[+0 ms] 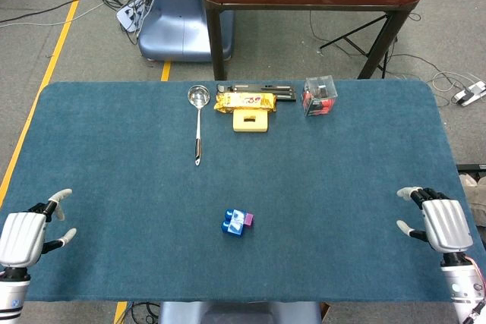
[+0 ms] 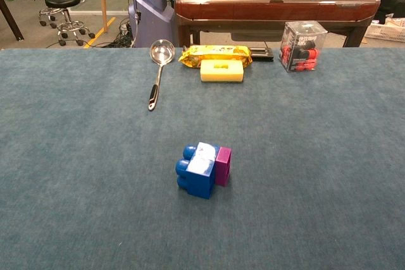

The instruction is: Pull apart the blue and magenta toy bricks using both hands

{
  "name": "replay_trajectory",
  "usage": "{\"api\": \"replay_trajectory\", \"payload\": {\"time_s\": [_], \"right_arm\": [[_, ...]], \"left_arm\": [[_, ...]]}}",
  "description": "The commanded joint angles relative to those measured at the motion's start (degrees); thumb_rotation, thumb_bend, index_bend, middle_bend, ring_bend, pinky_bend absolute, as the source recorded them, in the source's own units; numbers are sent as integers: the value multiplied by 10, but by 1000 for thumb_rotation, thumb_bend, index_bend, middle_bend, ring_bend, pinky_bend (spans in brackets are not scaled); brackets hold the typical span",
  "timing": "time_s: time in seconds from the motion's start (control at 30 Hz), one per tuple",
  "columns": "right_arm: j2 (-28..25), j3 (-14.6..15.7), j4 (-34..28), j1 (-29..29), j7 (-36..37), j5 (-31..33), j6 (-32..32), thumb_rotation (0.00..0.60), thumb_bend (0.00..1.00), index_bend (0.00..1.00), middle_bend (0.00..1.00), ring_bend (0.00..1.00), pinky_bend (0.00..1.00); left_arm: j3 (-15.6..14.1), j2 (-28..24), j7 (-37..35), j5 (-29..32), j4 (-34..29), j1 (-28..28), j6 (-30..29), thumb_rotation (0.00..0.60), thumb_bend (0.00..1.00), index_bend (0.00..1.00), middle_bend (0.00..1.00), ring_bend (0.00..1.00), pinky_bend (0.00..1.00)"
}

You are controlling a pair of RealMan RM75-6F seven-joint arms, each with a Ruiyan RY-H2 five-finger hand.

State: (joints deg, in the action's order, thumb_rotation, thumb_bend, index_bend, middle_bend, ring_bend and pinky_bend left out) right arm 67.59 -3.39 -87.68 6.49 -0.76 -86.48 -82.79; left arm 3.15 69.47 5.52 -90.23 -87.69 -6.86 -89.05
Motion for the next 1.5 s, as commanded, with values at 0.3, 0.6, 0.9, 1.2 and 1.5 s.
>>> {"api": "replay_trajectory", "payload": {"time_s": [0.3, 0.6, 0.9, 1.2, 1.5], "right_arm": [[-10, -8, -8, 6, 2, -1, 0, 600, 83, 405, 448, 401, 539], [-28, -16, -19, 15, 2, 6, 9, 600, 83, 409, 448, 401, 539], [-35, -12, -26, 19, -2, 4, 18, 600, 83, 409, 448, 401, 539], [-43, -12, -29, 20, -2, 7, 19, 600, 83, 409, 448, 401, 540], [-36, -10, -14, 25, 8, 9, 28, 600, 83, 409, 448, 401, 548]], "left_arm": [[12, 11, -6, -36, -19, -34, 9, 600, 74, 254, 589, 636, 907], [42, 10, 53, -52, -139, -115, 94, 600, 0, 163, 884, 837, 1000], [72, 26, 110, -1, -222, -219, 244, 600, 0, 176, 1000, 993, 1000], [81, 56, 156, 96, -245, -300, 366, 600, 0, 191, 1000, 1000, 1000], [80, 129, 208, 169, -218, -352, 390, 600, 0, 174, 1000, 1000, 1000]]}}
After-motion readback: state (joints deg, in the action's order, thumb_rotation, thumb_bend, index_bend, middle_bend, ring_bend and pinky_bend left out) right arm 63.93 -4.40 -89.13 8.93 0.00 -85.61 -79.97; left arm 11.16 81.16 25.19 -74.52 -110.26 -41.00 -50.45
